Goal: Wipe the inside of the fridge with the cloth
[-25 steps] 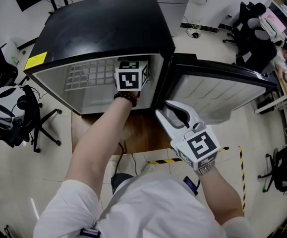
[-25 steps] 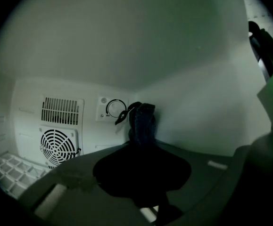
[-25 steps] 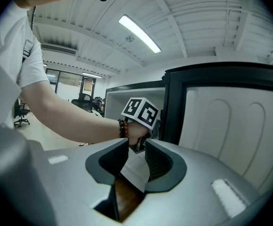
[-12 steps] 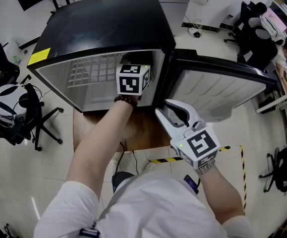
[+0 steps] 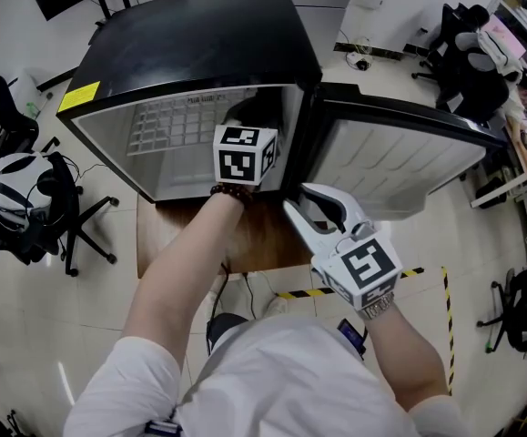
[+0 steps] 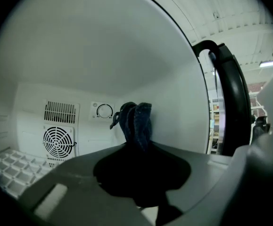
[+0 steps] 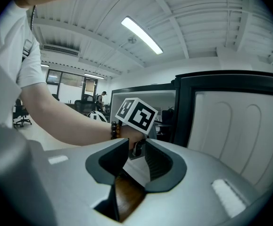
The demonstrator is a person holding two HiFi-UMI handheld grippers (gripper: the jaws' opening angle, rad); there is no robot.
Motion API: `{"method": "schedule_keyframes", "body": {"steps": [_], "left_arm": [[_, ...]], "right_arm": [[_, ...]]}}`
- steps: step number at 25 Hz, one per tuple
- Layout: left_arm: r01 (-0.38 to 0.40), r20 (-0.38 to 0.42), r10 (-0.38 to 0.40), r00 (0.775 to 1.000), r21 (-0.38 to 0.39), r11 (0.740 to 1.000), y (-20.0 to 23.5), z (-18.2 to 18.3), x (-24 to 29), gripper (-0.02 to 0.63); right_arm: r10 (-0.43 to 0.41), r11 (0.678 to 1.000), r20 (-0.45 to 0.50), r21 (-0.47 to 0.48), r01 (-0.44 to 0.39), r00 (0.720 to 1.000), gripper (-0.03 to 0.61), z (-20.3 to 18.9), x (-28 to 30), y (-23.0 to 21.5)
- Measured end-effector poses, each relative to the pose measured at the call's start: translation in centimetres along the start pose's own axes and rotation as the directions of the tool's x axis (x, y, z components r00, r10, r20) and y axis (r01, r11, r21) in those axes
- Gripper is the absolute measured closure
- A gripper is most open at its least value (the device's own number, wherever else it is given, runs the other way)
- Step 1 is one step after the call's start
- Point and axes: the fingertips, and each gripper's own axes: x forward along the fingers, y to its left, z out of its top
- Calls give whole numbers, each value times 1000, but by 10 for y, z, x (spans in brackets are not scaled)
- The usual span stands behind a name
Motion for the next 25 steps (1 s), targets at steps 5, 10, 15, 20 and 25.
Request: {"method": "schedule_keyframes", "body": {"steps": [5,10,15,20,25], "left_arm": [[12,2,-12,1000,4,1000,-7,-2,-10,528],[26,5,-26,1000,5,1000,-14,-4,-20,529],[44,8,-44,999,6,999,-23,-6,-30,529],[64,13,-64,998,25,998,-30,-6,-39,529],[91,15,-92,996,40,995,-37,-6,-48,529]], "right_arm": [[10,1000,11,-8,-10,1000,465,2,0,7],[20,1000,6,-3,-20,1000,465,2,-1,15],[28,1000,8,-8,-28,1000,465,4,-2,20],[40,999,9,-14,-40,999,465,3,-1,26],[45,999,8,-20,-44,999,465,3,-1,27]]}}
